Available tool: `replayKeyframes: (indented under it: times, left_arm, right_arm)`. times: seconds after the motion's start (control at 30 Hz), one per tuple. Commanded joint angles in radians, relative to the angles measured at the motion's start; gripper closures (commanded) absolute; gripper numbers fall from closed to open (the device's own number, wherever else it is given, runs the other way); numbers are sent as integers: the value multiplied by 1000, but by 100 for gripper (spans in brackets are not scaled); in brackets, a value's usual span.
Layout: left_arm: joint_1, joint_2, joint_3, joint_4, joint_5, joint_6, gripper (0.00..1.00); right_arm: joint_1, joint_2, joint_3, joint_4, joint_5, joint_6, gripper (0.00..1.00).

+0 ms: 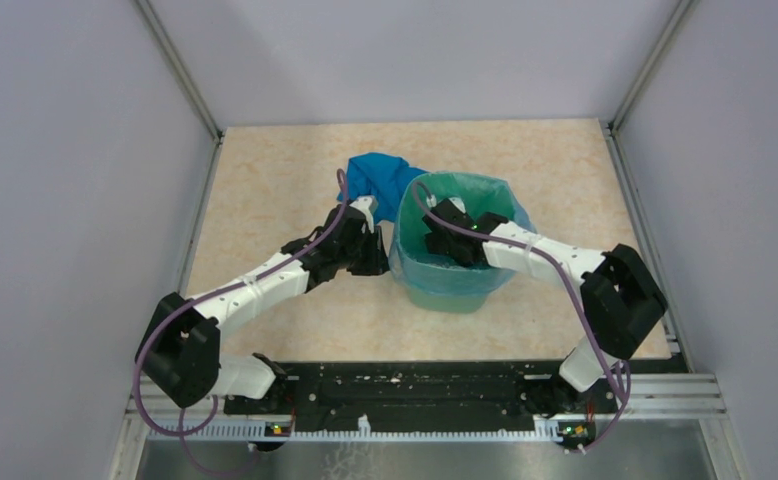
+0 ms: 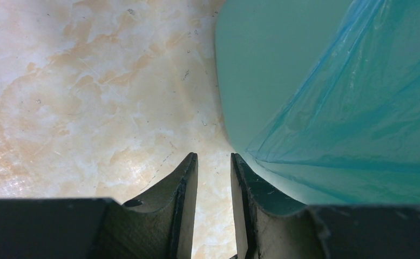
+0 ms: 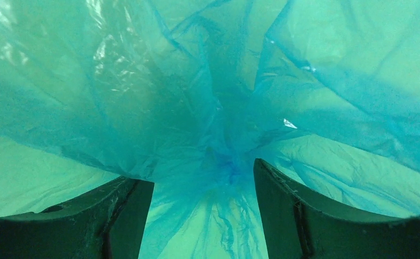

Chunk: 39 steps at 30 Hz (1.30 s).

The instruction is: Put the trash bags into the trash bin

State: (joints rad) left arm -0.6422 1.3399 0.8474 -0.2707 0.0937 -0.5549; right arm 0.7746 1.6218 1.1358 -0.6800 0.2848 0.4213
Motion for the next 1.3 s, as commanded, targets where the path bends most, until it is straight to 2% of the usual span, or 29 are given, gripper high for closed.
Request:
replayKeyframes:
  times: [0.0, 0.4, 0.83, 0.97, 1.07, 1.2, 1.27]
  left_arm:
    - [3, 6, 31, 26, 11, 4, 65]
    - [3, 8, 35, 25, 13, 1, 65]
    - [3, 12, 40, 27, 19, 0, 65]
    - [3, 12, 43, 27, 22, 0, 65]
    - [4, 11, 43, 27, 24, 2, 65]
    - [4, 11, 44, 25, 25, 3, 65]
    - [3, 12, 45, 26, 26, 3, 65]
  right_arm:
    - [-5, -62, 77, -25, 8, 13, 33]
    - [-7, -126, 153, -92, 2, 15, 33]
    - [-2, -257, 388, -228, -11, 40, 32]
    - [-2, -321, 411, -244, 29, 64, 32]
    - [-2, -348, 473, -318, 108, 79, 31]
    - [-1, -384, 533, -415, 212, 96, 27]
    - [-4, -401, 532, -447, 273, 105, 21]
